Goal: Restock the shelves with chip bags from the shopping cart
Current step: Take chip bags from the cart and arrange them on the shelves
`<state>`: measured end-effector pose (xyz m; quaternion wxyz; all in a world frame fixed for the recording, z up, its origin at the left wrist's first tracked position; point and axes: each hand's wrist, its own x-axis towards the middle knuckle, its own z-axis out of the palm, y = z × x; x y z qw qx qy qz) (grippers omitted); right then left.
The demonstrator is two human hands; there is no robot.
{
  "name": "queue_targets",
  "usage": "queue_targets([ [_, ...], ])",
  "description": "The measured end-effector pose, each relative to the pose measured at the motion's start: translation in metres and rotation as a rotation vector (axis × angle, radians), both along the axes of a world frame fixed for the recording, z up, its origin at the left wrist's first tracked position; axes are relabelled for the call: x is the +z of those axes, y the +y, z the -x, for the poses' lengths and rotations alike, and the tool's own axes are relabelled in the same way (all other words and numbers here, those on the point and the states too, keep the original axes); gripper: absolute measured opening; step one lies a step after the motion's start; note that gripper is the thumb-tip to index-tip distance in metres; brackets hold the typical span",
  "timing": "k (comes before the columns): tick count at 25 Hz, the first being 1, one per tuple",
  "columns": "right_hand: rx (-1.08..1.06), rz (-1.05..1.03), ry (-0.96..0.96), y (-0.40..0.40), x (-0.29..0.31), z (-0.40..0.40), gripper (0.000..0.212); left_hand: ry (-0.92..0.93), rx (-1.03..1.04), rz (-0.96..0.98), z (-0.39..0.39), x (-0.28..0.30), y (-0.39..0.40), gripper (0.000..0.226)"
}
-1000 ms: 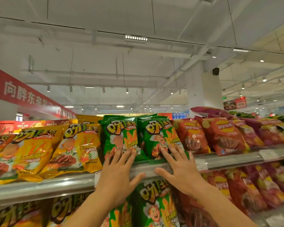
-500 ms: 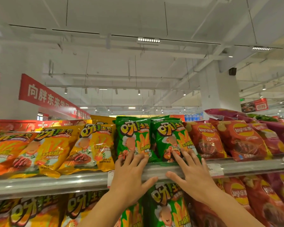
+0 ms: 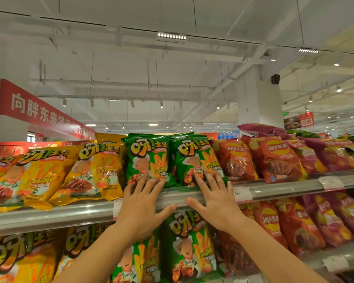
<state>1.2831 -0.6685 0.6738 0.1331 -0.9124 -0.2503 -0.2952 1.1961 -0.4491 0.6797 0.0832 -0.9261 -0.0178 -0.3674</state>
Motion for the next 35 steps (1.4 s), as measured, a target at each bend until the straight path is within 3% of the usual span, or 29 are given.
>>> queue_targets([
  [3, 0.023, -0.041, -0.084, -0.002, -0.014, 0.009, 0.084, -0.017, 0.028, -0.029, 0.010, -0.008, -0.003, 0.091],
  [6, 0.065, -0.071, -0.211, -0.003, -0.047, 0.024, 0.085, -0.083, -0.074, -0.137, 0.023, -0.026, -0.012, 0.082],
  [8, 0.097, -0.109, -0.289, -0.005, -0.074, 0.036, 0.086, -0.154, -0.233, -0.202, 0.031, -0.064, -0.019, 0.061],
  [10, 0.147, -0.135, -0.343, -0.007, -0.105, 0.040, 0.072, -0.245, -0.277, -0.270, 0.034, -0.118, -0.026, 0.042],
  [12, 0.153, -0.106, -0.293, -0.007, -0.139, 0.039, 0.076, -0.157, -0.196, -0.189, 0.036, -0.164, -0.024, 0.050],
  [15, 0.142, -0.002, -0.050, -0.003, -0.184, 0.036, 0.105, 0.052, -0.070, 0.038, 0.045, -0.199, -0.007, 0.058],
  [18, 0.147, 0.049, 0.146, -0.001, -0.216, 0.033, 0.090, 0.120, 0.023, -0.042, 0.053, -0.219, 0.012, 0.068],
  [24, 0.075, 0.060, 0.102, 0.004, -0.233, 0.032, 0.086, 0.332, 0.055, 0.030, 0.061, -0.229, 0.014, 0.077],
  [30, 0.088, 0.016, 0.174, 0.010, -0.229, 0.035, 0.089, 0.273, -0.045, 0.126, 0.054, -0.242, 0.023, 0.074],
  [35, 0.031, 0.120, 0.147, 0.011, -0.216, 0.042, 0.089, 0.290, -0.156, 0.156, 0.071, -0.238, 0.035, 0.068],
])
